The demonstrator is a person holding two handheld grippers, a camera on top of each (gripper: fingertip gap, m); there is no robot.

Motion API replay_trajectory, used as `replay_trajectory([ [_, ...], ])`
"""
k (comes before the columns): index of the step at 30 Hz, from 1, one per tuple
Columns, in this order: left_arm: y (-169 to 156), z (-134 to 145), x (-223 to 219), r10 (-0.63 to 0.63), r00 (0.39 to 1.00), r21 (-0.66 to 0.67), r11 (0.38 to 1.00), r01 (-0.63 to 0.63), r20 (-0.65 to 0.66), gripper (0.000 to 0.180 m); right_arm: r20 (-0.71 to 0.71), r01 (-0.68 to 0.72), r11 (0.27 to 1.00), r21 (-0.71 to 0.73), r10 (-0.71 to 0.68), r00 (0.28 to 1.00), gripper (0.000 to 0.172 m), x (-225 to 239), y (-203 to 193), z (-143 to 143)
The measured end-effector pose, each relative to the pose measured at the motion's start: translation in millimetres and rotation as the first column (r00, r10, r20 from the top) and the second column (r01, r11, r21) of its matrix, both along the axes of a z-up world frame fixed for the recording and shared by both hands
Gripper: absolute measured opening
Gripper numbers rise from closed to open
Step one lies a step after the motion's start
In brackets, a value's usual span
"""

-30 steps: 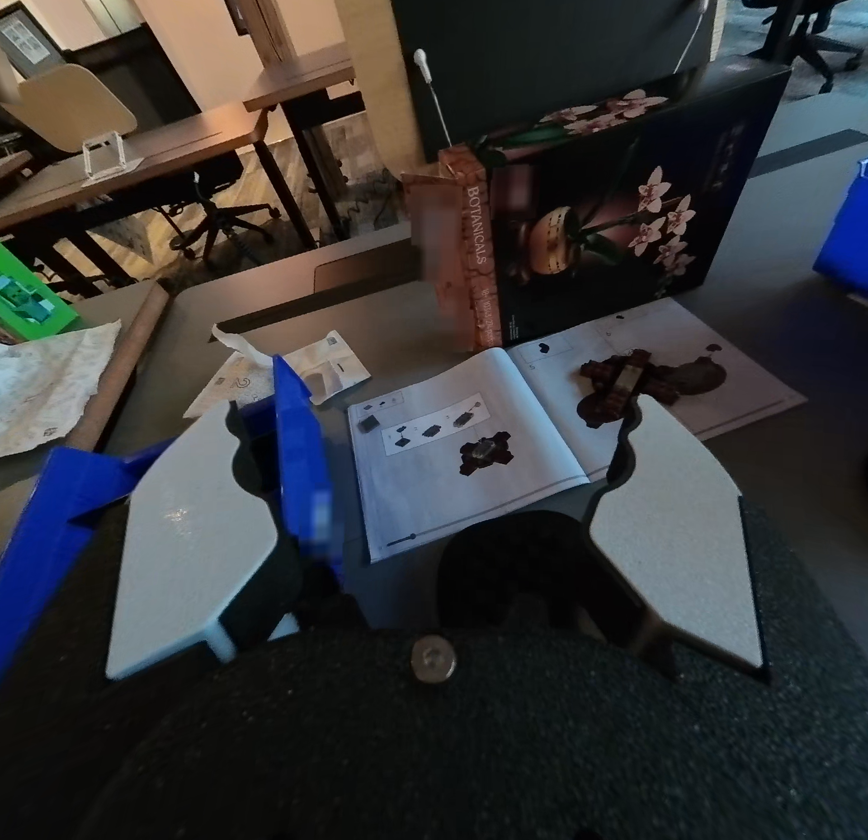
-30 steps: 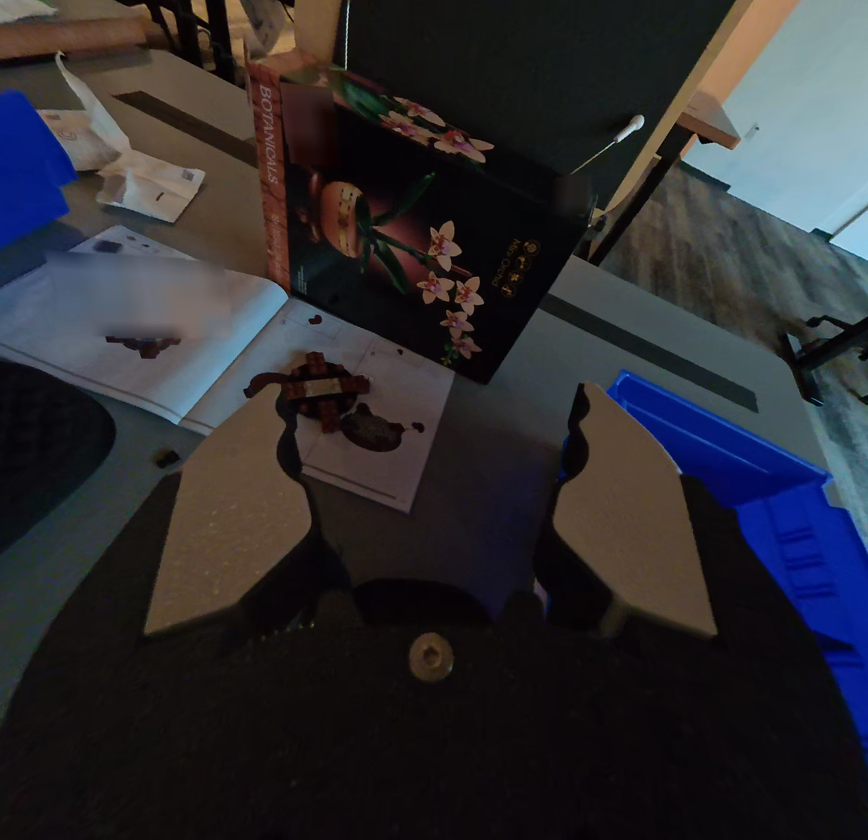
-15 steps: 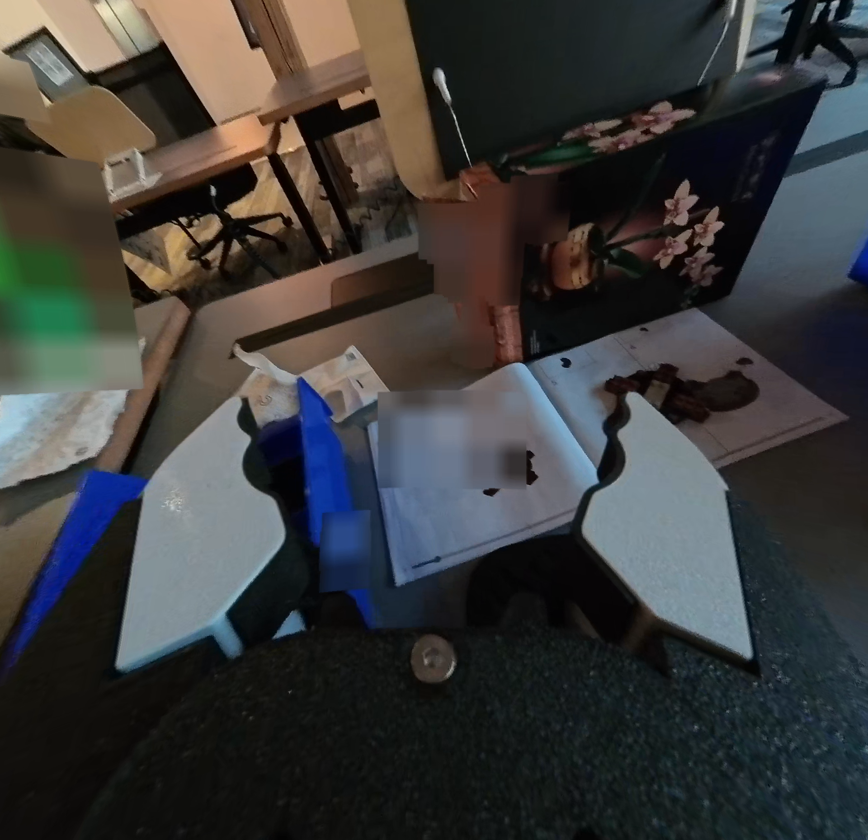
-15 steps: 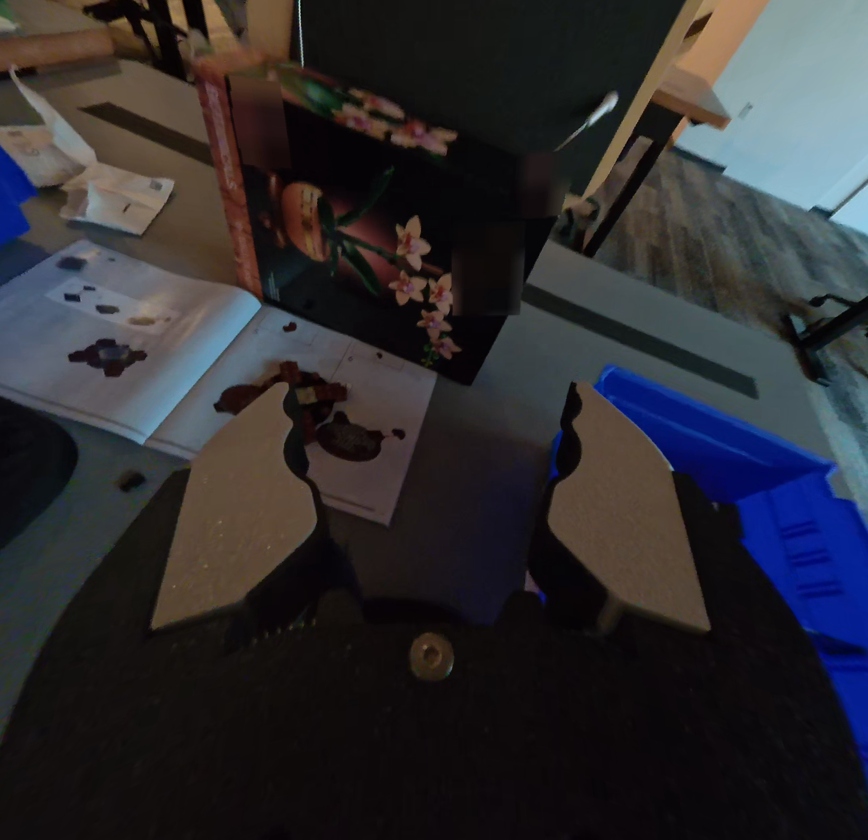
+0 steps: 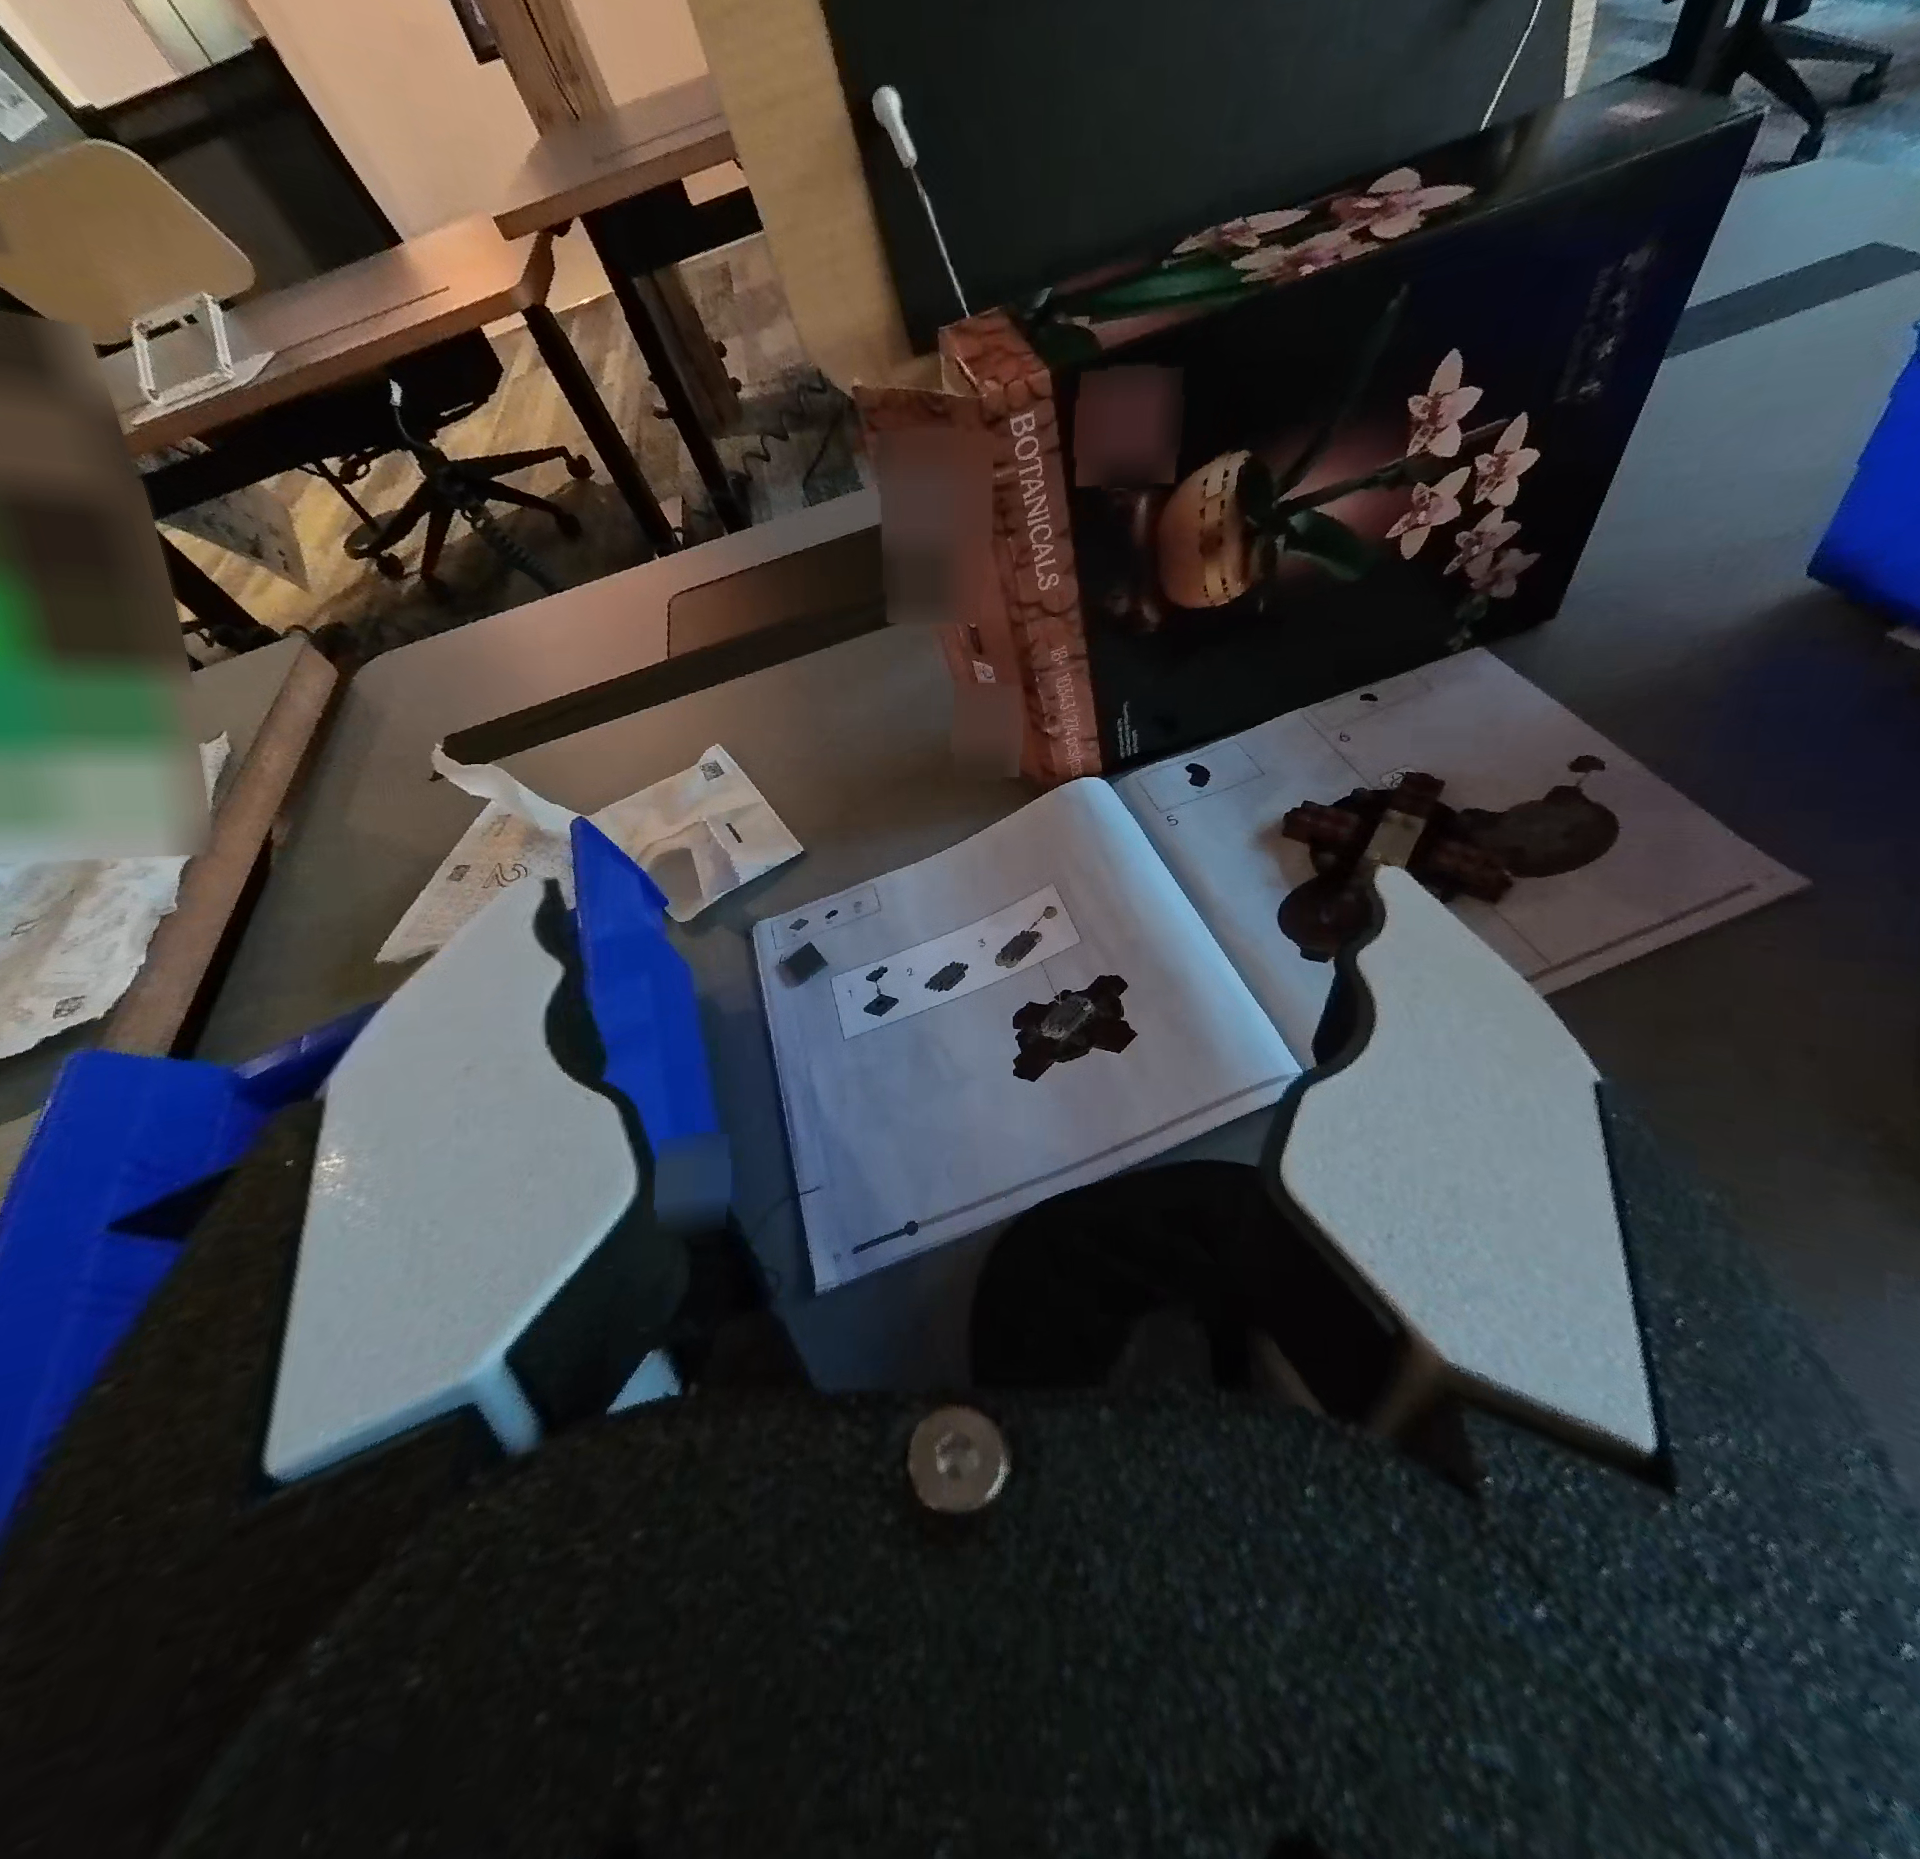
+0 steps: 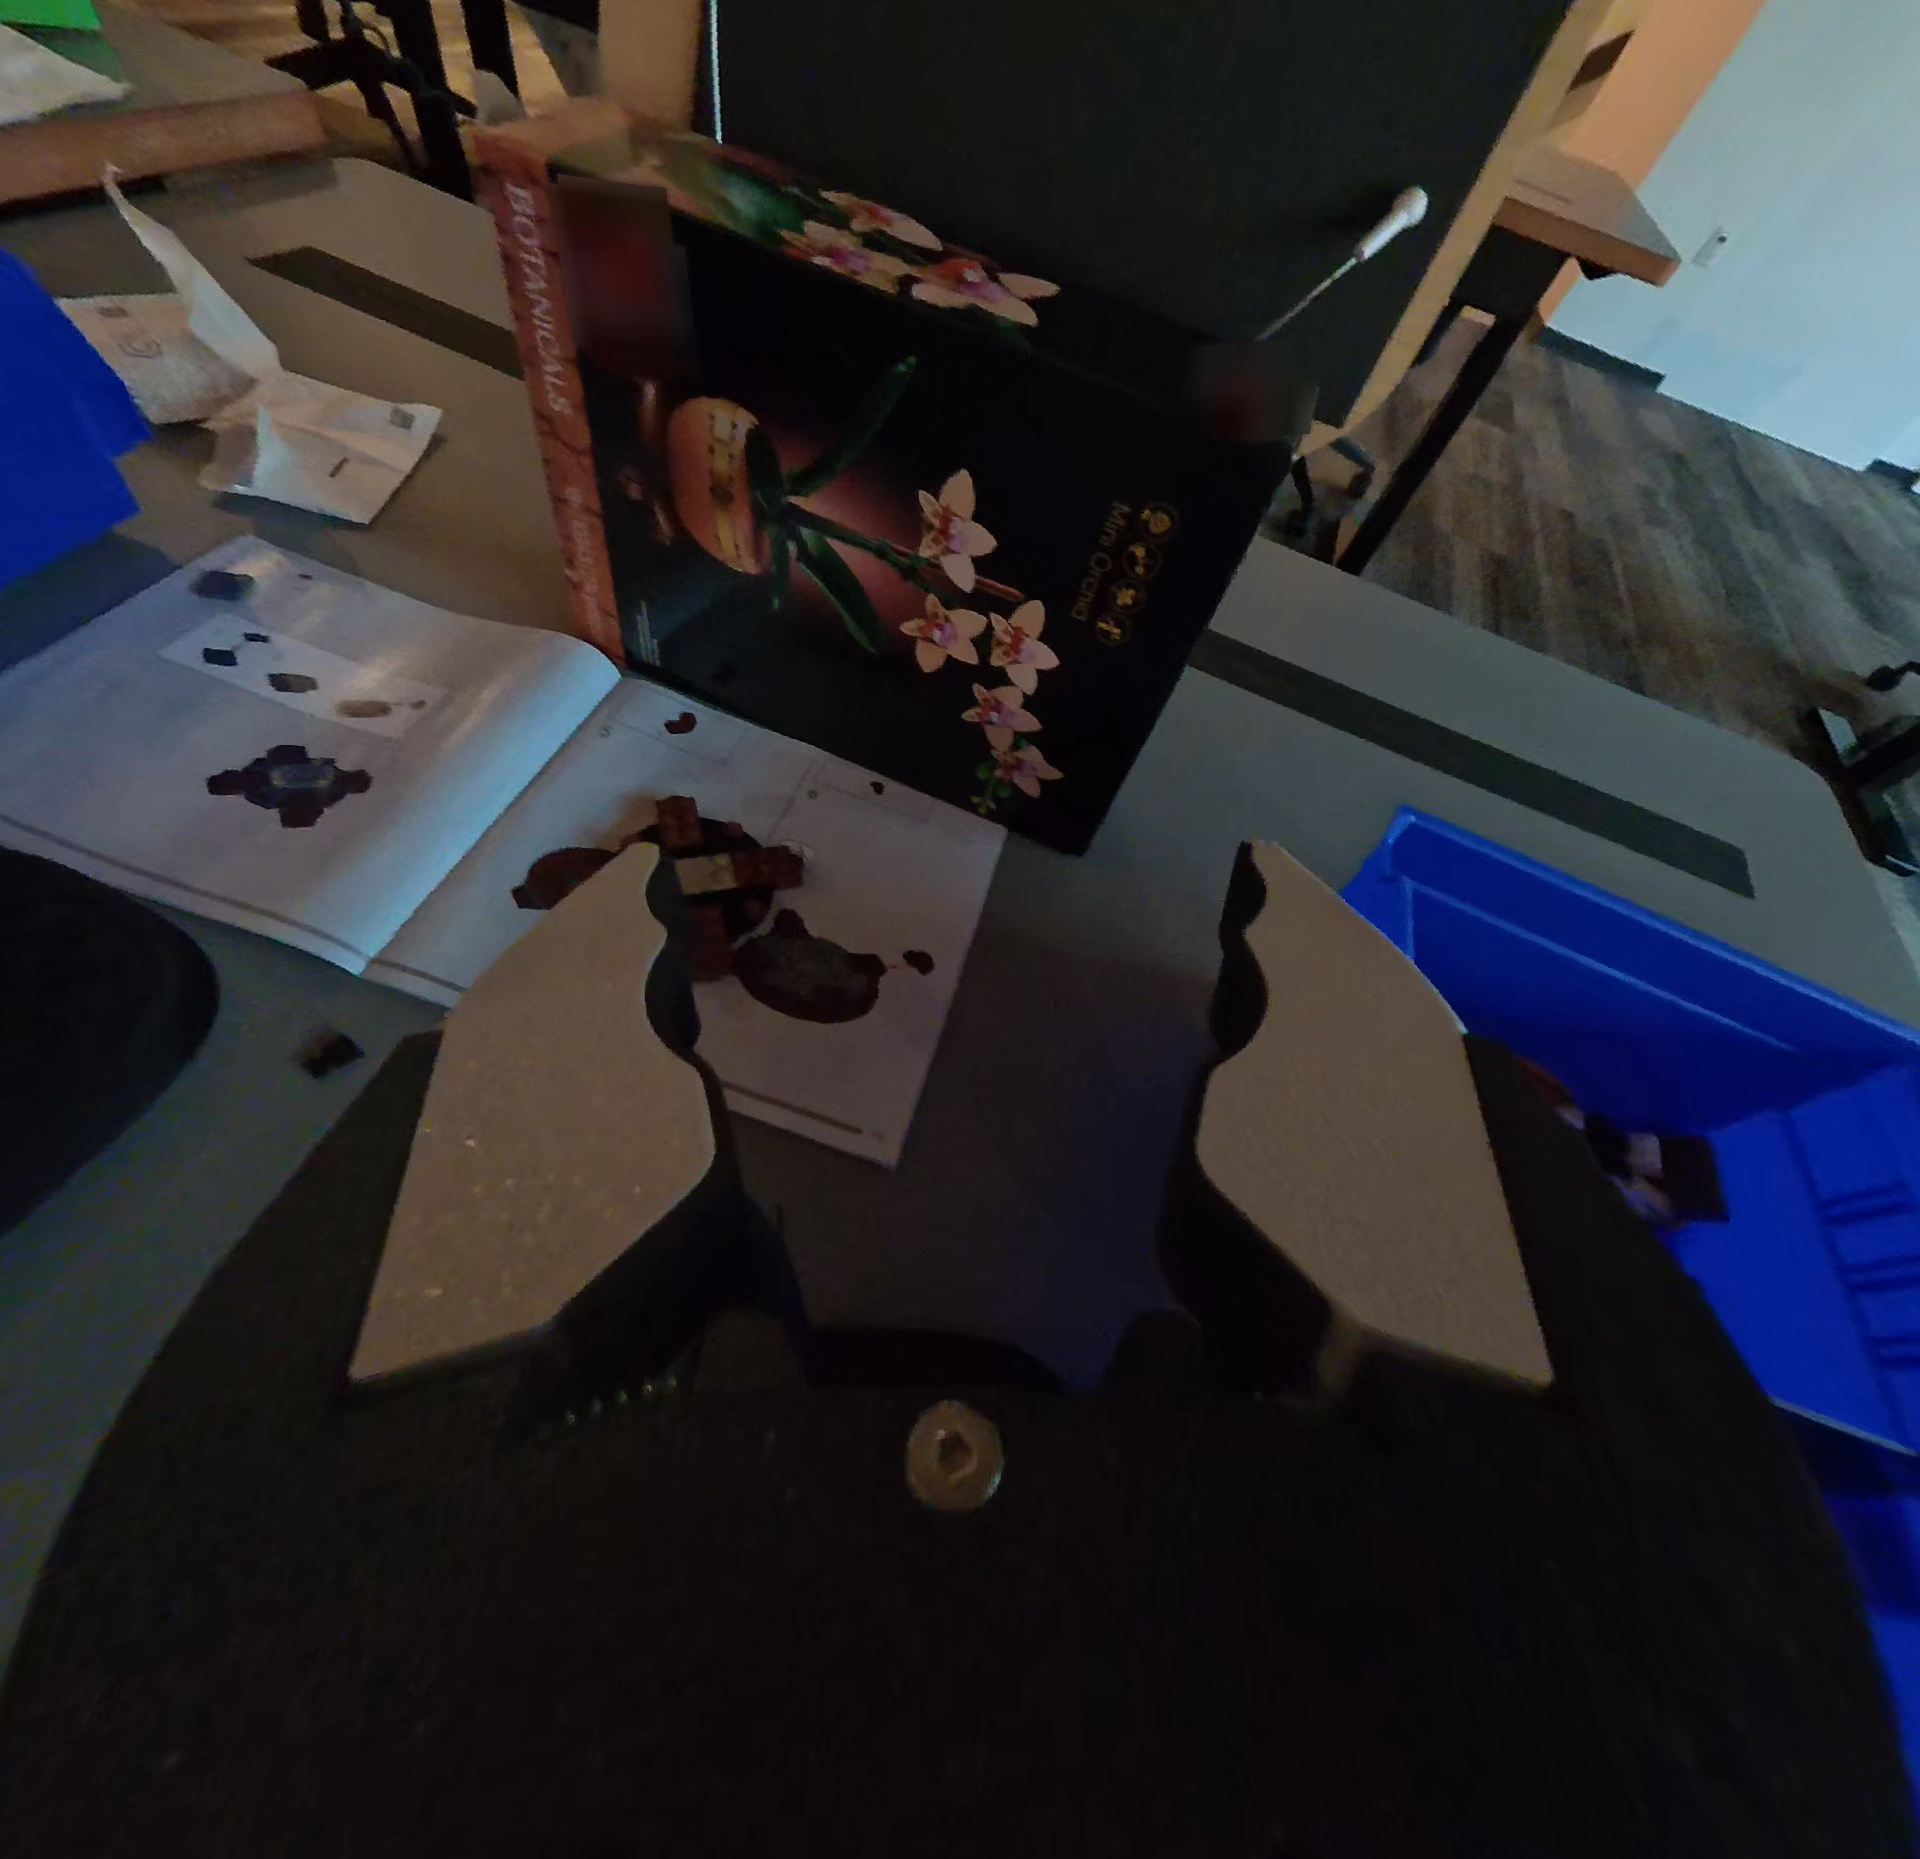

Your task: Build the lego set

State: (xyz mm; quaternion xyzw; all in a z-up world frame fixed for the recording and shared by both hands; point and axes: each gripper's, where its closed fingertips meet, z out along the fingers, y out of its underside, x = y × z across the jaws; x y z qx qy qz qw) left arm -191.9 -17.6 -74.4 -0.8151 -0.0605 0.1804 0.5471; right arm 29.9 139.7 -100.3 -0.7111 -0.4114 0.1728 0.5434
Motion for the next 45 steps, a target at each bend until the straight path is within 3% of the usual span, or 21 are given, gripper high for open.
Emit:
replay_trajectory([
  [3,1,7,-2,0.005,1.0,0.059,0.998,-0.004,-0.011,0.13,-0.094,-0.044,0.998,0.035,0.047,0.994,0.094,-9,-5,14],
  [5,-1,36,0,-0.002,0.999,0.255,0.967,0.012,-0.038,0.124,-0.29,-0.109,0.985,0.132,0.144,0.946,0.093,-17,-19,46],
  [9,-26,102,18,-0.023,0.993,0.668,0.739,0.093,-0.112,0.128,-0.562,-0.043,0.941,0.336,0.237,0.792,0.093,-4,-40,97],
  [11,-54,126,26,0.031,0.983,0.82,0.557,0.131,-0.179,0.129,-0.627,0.033,0.889,0.457,0.296,0.721,0.088,9,-54,116],
  [13,-81,139,34,0.095,0.97,0.898,0.407,0.167,-0.224,0.124,-0.656,0.114,0.83,0.546,0.34,0.674,0.085,21,-68,129],
  [15,-93,142,38,0.137,0.959,0.919,0.346,0.189,-0.249,0.125,-0.667,0.16,0.786,0.597,0.375,0.643,0.08,27,-79,137],
  [21,-103,142,35,0.111,0.969,0.939,0.292,0.181,-0.222,0.128,-0.676,0.174,0.778,0.604,0.385,0.628,0.083,30,-84,143],
  [37,-98,134,50,0.144,0.958,0.925,0.33,0.19,-0.249,0.125,-0.677,0.183,0.787,0.588,0.356,0.645,0.081,31,-78,140],
  [45,-89,123,49,0.151,0.953,0.901,0.392,0.186,-0.262,0.124,-0.644,0.157,0.801,0.578,0.329,0.691,0.081,25,-72,126],
])
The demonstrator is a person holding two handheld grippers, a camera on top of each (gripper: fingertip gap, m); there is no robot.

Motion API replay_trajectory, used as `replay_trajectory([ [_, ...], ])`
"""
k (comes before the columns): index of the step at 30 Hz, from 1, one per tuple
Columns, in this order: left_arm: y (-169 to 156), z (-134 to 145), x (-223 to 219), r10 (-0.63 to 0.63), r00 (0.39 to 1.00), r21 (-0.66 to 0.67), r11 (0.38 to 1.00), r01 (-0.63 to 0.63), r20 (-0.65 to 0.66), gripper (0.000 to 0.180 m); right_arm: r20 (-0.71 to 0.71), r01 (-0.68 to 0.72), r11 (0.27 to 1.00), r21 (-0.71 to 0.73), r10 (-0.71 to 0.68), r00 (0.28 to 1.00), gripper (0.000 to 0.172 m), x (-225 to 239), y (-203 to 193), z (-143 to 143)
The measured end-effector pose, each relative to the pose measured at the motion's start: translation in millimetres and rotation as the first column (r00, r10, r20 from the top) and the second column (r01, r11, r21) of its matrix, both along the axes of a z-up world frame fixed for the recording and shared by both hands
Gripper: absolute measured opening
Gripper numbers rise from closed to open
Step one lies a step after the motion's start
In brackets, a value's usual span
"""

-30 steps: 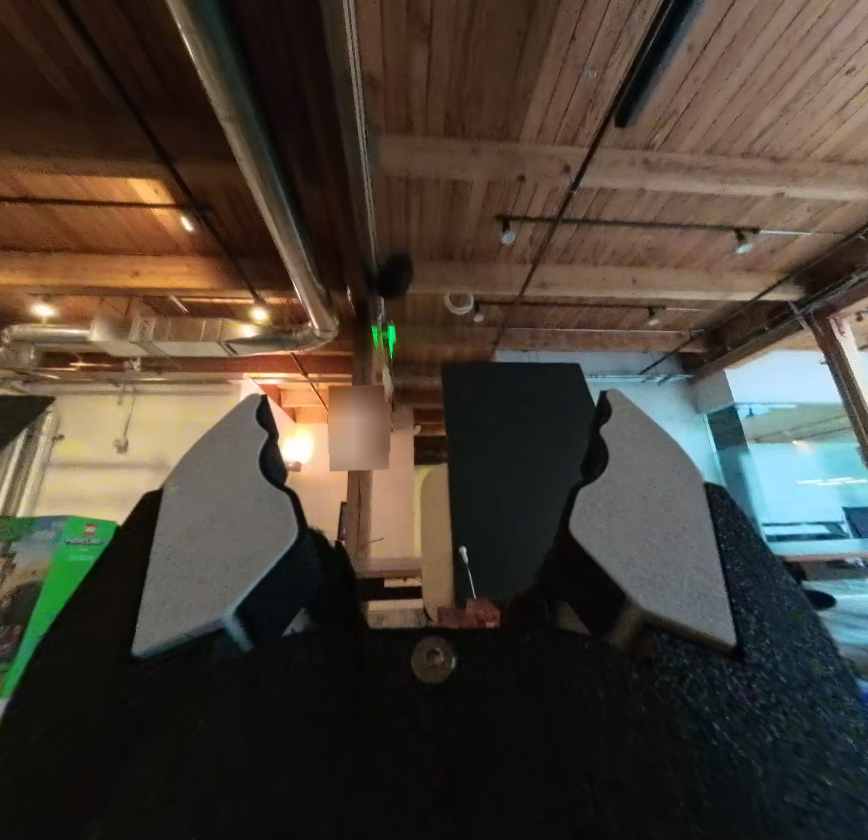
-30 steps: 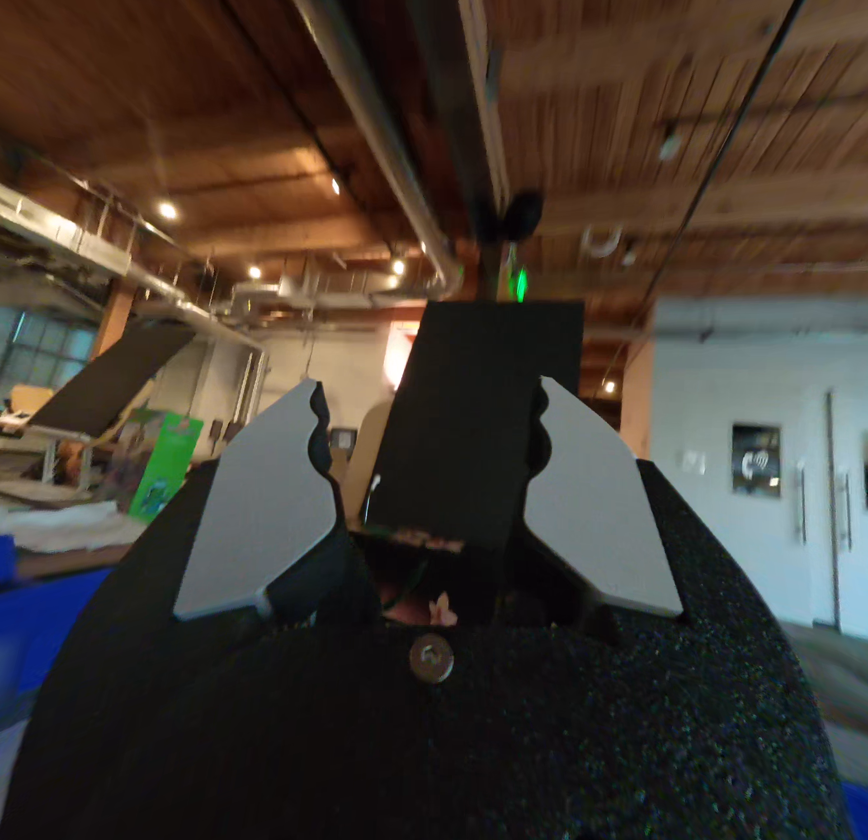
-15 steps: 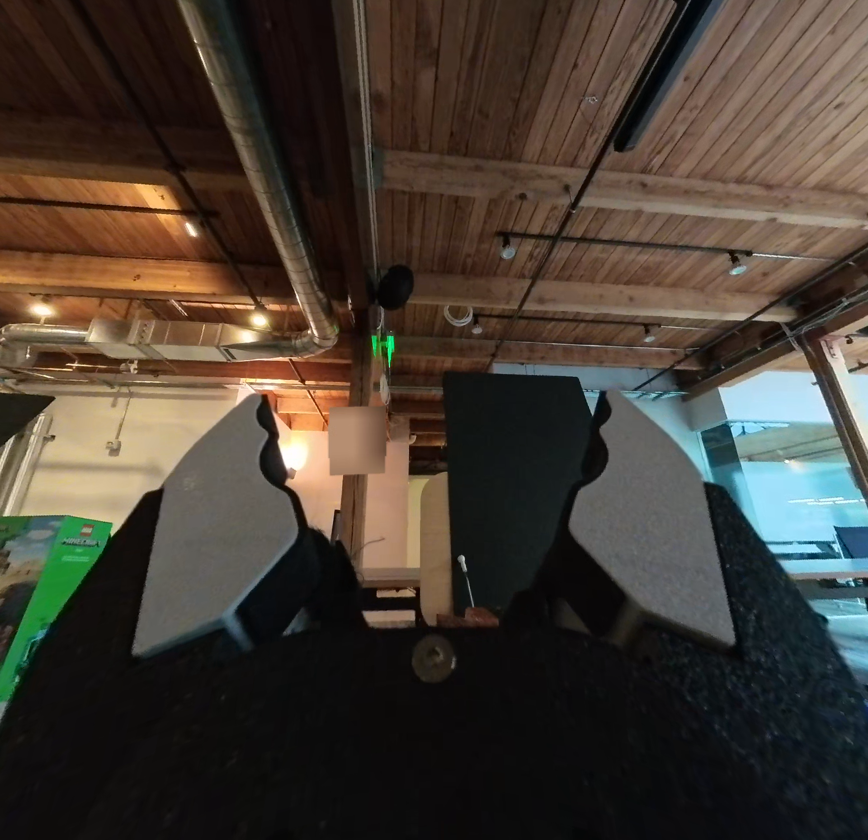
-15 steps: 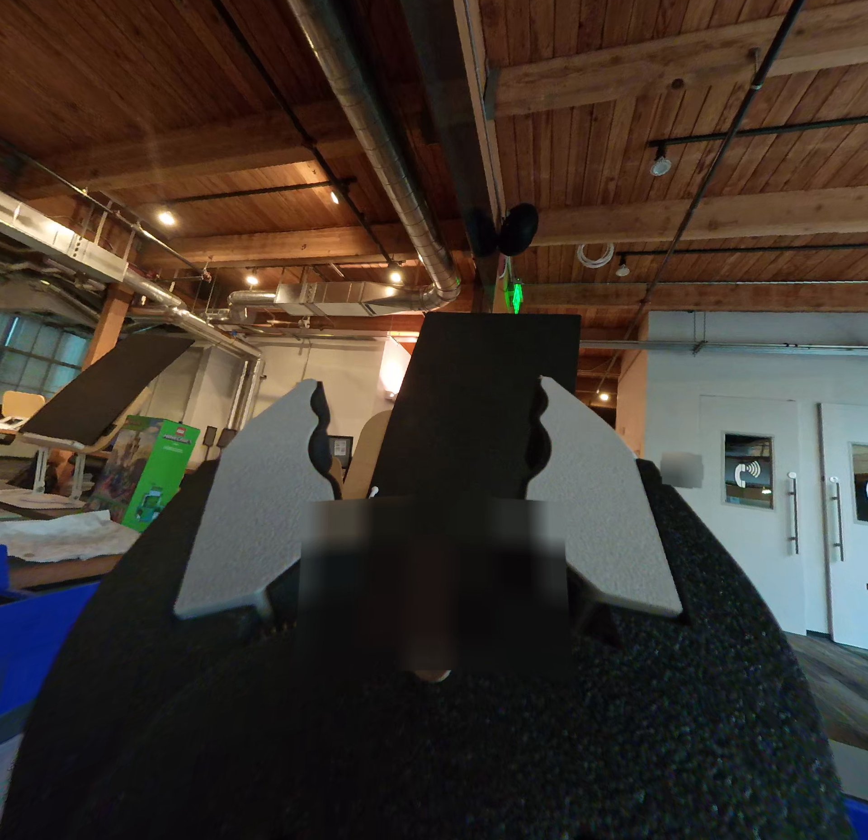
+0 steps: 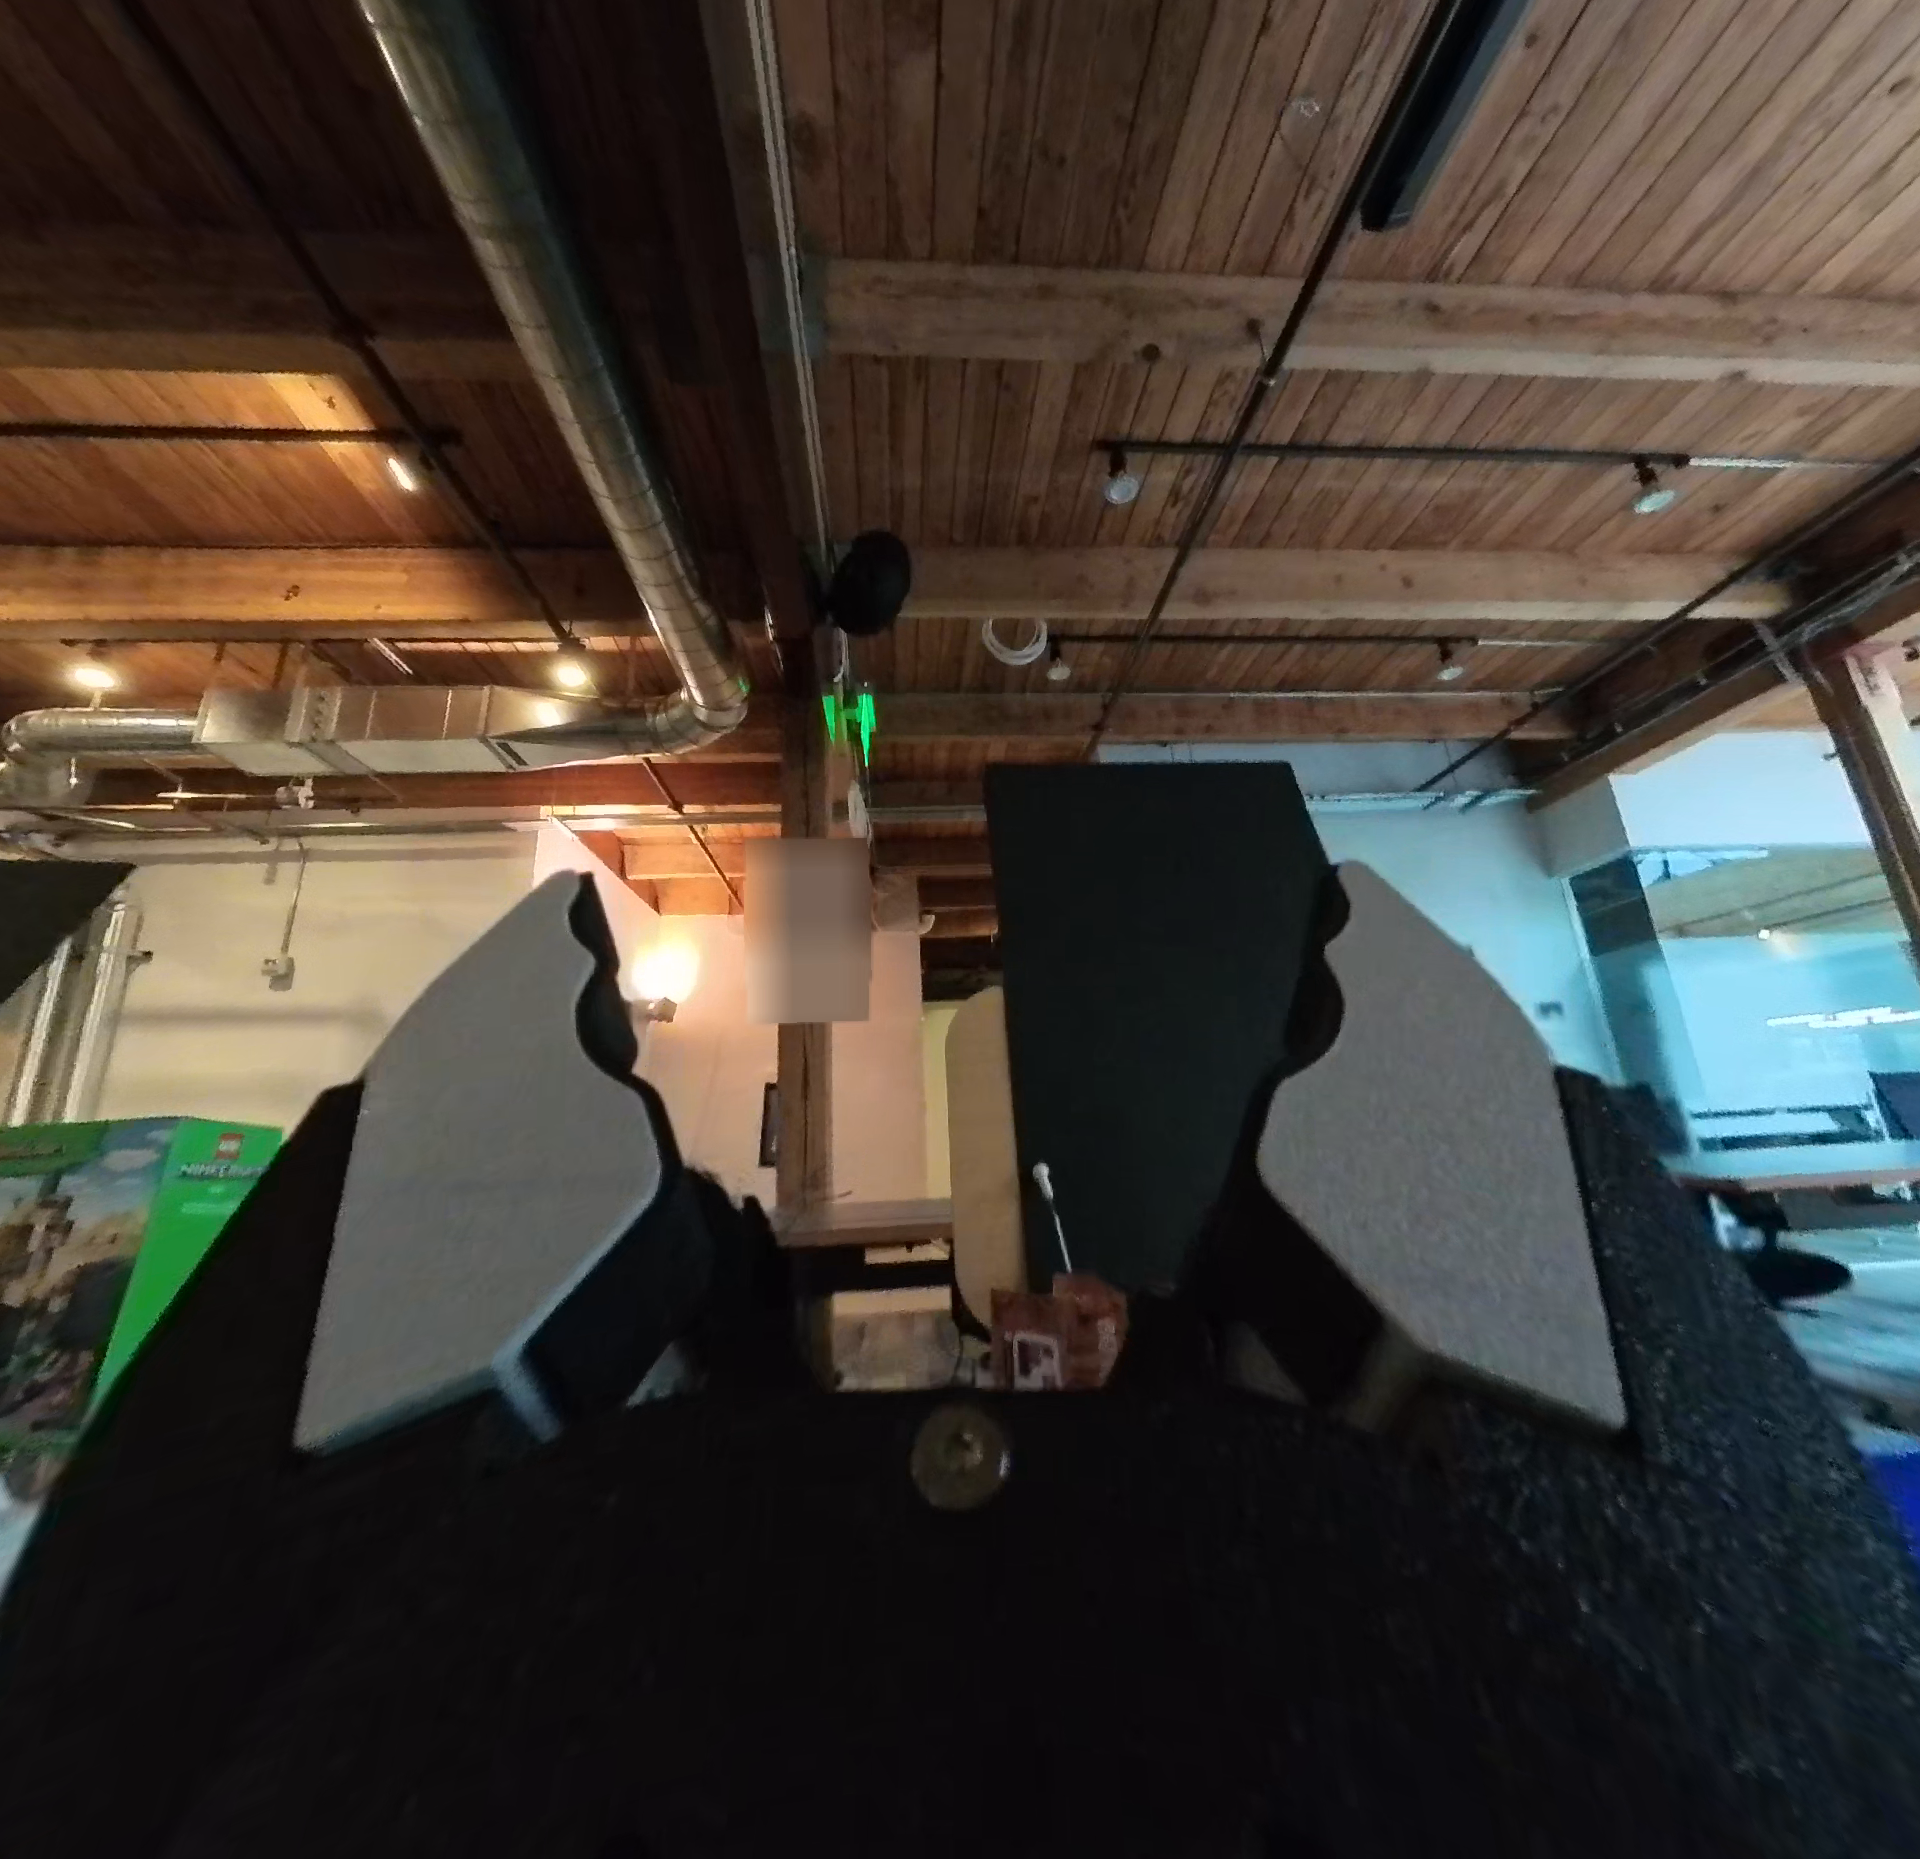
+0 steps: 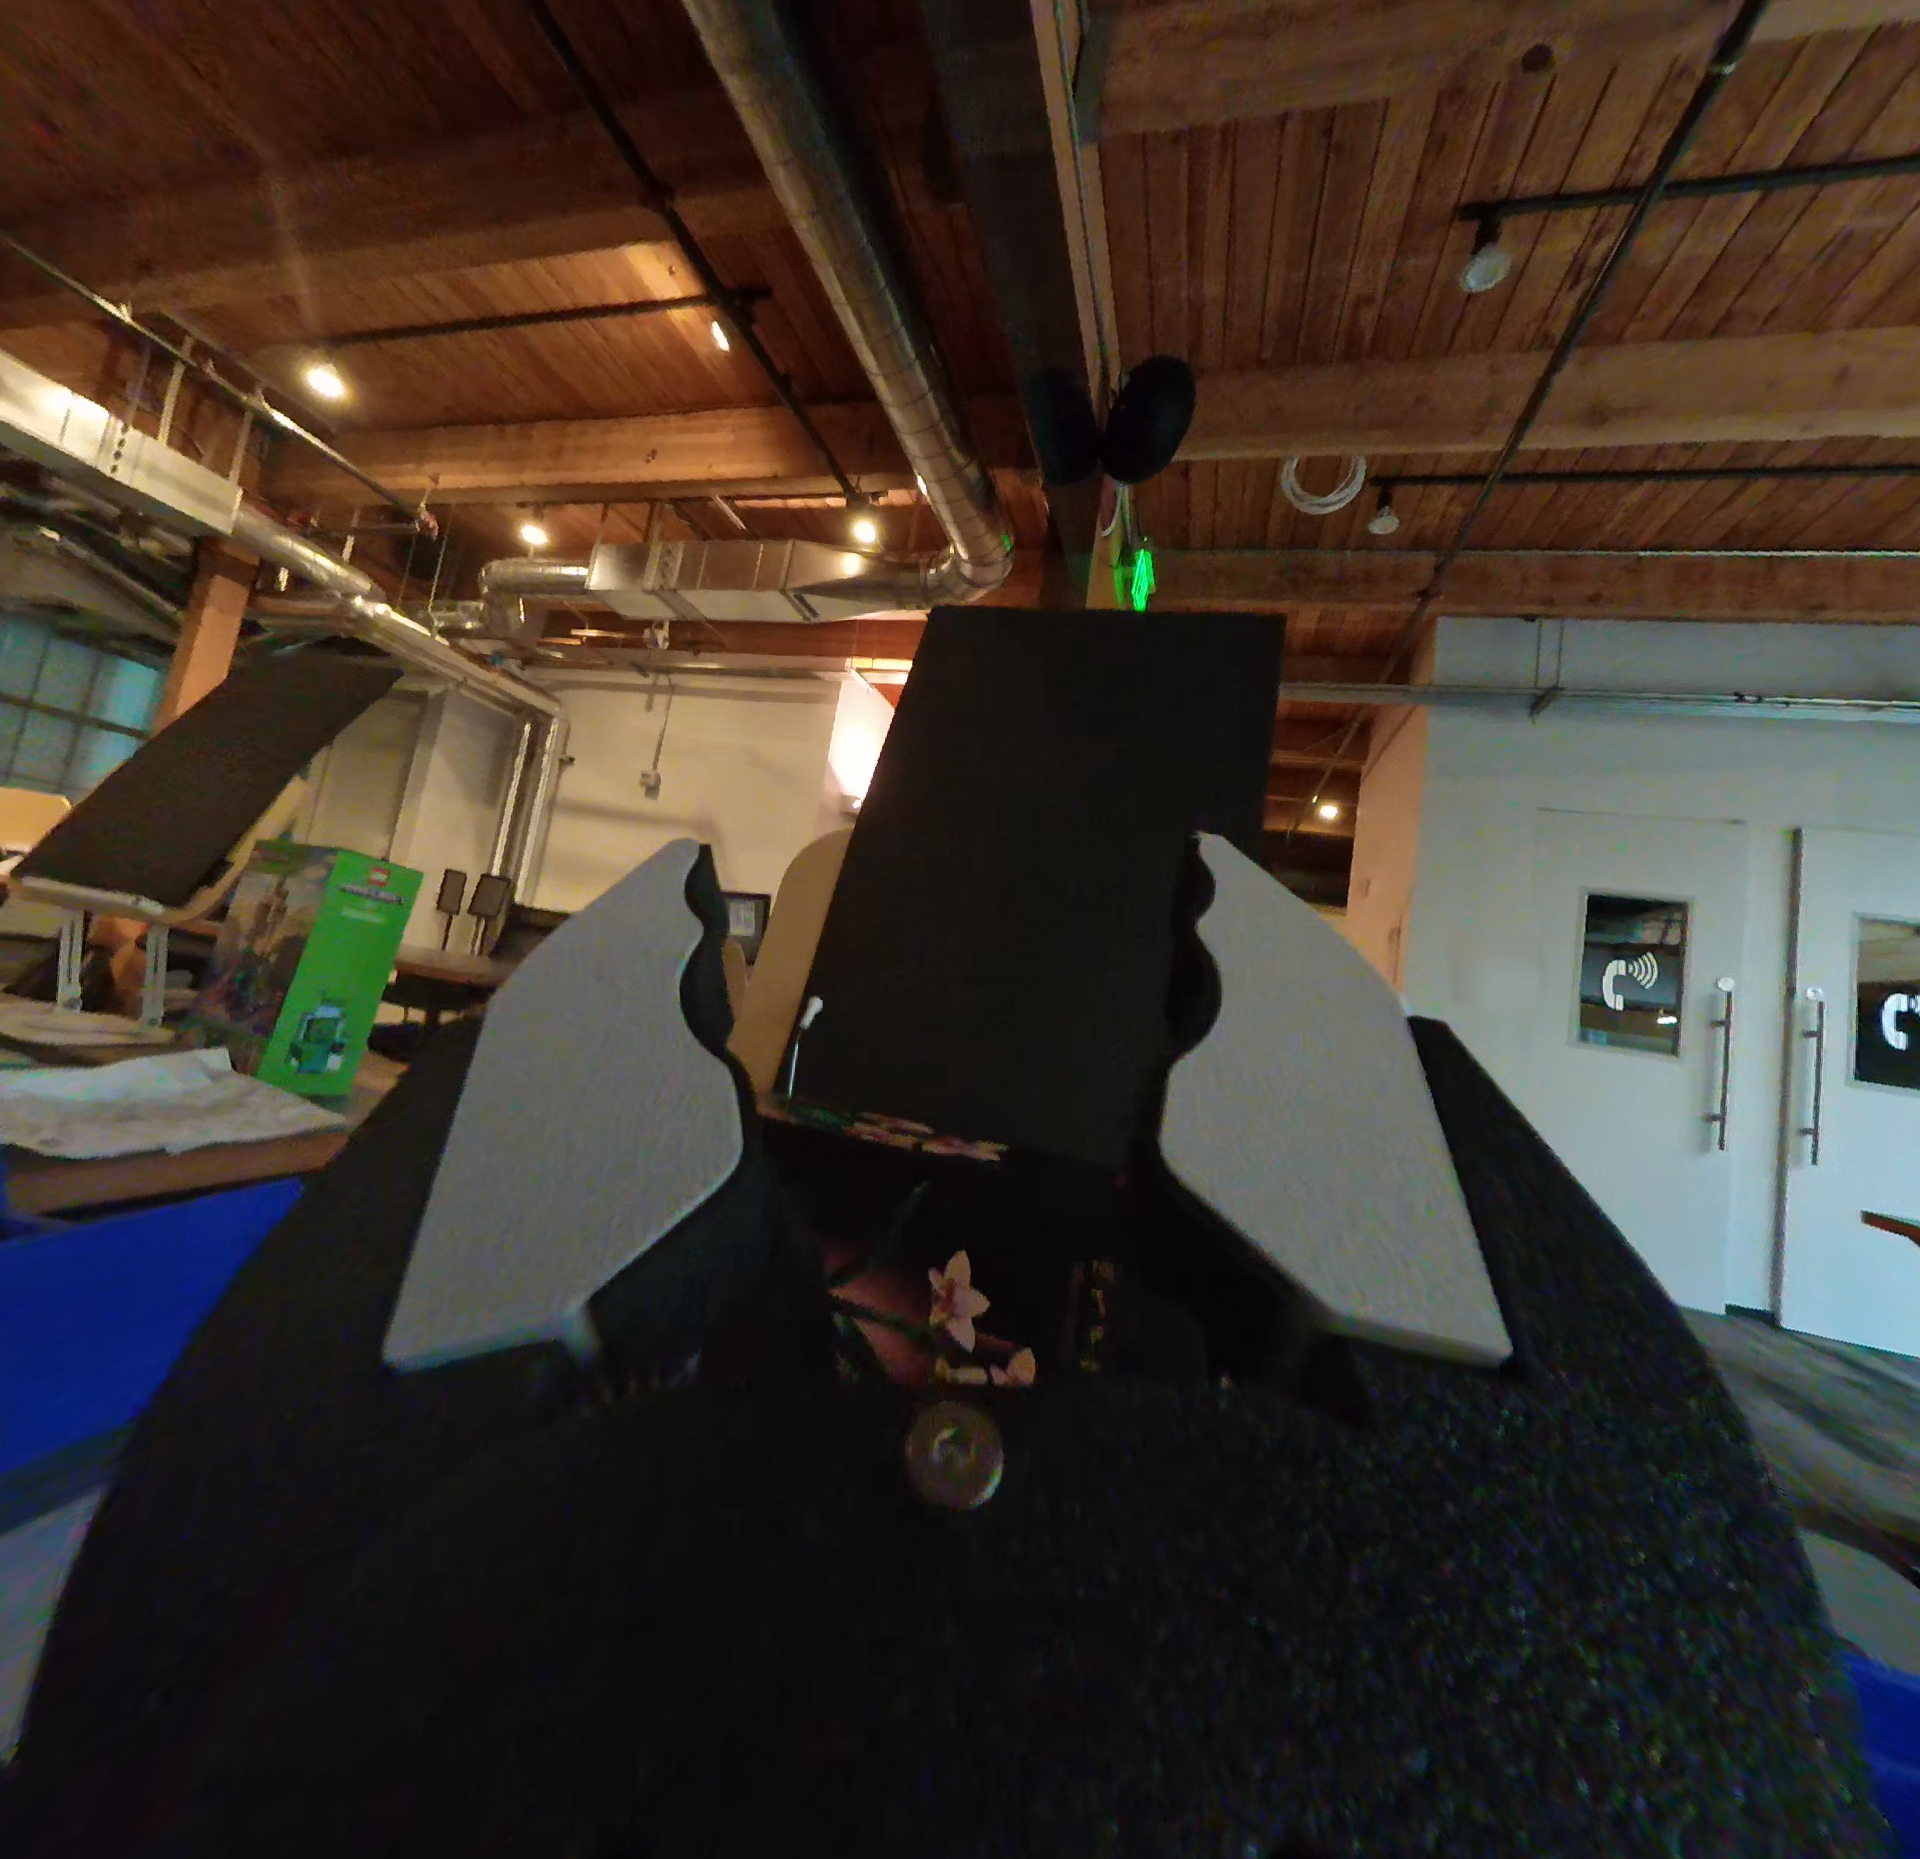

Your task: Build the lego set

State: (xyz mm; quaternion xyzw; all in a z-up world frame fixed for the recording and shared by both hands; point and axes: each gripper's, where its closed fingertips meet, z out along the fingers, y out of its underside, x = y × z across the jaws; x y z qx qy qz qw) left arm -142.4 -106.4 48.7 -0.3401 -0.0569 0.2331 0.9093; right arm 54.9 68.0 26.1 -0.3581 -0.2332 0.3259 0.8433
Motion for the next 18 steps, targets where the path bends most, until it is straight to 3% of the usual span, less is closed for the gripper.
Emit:
replay_trajectory([
  [3,10,-10,-3,0.027,1.0,-0.084,0.996,-0.026,0.011,0.122,0.077,0.041,0.998,-0.044,-0.037,0.996,0.079,-5,10,-14],
  [6,37,-35,-13,0.049,0.996,-0.328,0.945,-0.021,0.077,0.12,0.286,0.1,0.981,-0.166,-0.049,0.957,0.08,-16,30,-43],
  [9,59,-72,-20,0.071,0.987,-0.579,0.815,0.026,0.145,0.118,0.483,0.156,0.933,-0.323,0.02,0.875,0.088,-19,46,-81],
  [12,70,-110,-26,0.116,0.973,-0.749,0.658,0.075,0.2,0.118,0.606,0.193,0.882,-0.43,0.124,0.786,0.088,-12,51,-113],
  [18,85,-159,-26,0.12,0.948,-0.864,0.459,0.209,0.294,0.11,0.715,0.288,0.82,-0.495,0.196,0.671,0.081,7,61,-149],
])
